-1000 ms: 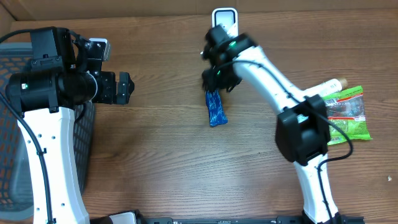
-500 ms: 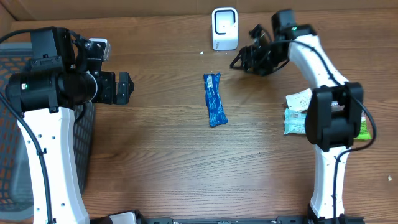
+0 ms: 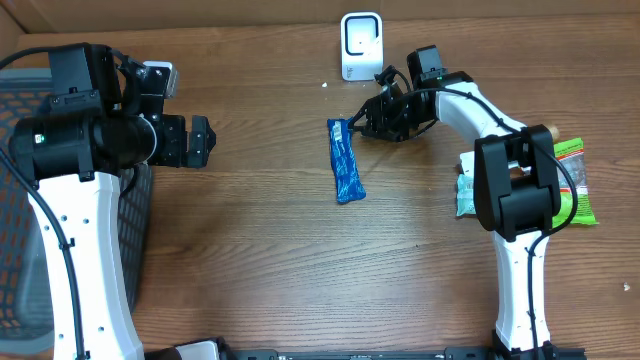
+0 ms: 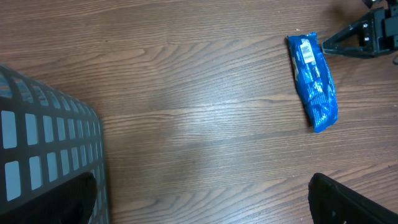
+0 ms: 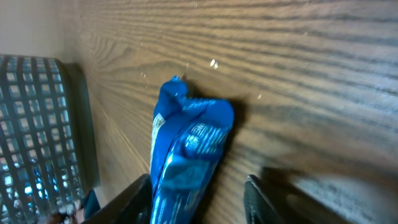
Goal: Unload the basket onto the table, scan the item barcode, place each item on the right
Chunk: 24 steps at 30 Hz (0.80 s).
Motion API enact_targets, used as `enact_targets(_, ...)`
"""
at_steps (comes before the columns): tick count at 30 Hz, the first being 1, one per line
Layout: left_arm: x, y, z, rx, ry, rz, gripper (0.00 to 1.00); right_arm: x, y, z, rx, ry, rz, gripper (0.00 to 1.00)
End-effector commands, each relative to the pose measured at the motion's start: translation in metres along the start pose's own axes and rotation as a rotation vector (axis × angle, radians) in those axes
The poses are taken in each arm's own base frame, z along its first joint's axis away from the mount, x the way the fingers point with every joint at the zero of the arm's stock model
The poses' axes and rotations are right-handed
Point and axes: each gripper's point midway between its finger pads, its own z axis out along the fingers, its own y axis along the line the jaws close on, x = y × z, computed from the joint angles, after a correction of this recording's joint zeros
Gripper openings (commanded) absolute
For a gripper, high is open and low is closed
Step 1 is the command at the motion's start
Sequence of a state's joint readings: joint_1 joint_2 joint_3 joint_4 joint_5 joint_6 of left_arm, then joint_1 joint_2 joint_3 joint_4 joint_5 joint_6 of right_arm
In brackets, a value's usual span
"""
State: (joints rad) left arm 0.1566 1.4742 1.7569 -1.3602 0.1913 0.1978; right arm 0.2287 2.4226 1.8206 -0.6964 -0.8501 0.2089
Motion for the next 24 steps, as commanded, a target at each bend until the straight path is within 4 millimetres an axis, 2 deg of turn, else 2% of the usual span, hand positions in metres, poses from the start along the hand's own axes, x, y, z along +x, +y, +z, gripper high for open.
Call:
enact_targets(1, -0.002, -0.001, 0.000, 0.007, -0.006, 0.005, 1.00, 0.010, -0.015, 0.015, -0.020, 0.032, 0.081, 0.47)
enact_targets(16, -0.002, -0.001, 0.002, 0.009, -0.001, 0.005, 1.00, 0.020, 0.002, 0.034, -0.061, 0.071, 0.044, 0.47)
enact_targets(24, -0.002, 0.000, 0.002, 0.008, -0.001, 0.004, 1.00, 0.023, -0.004, 0.037, -0.050, 0.077, 0.055, 0.43)
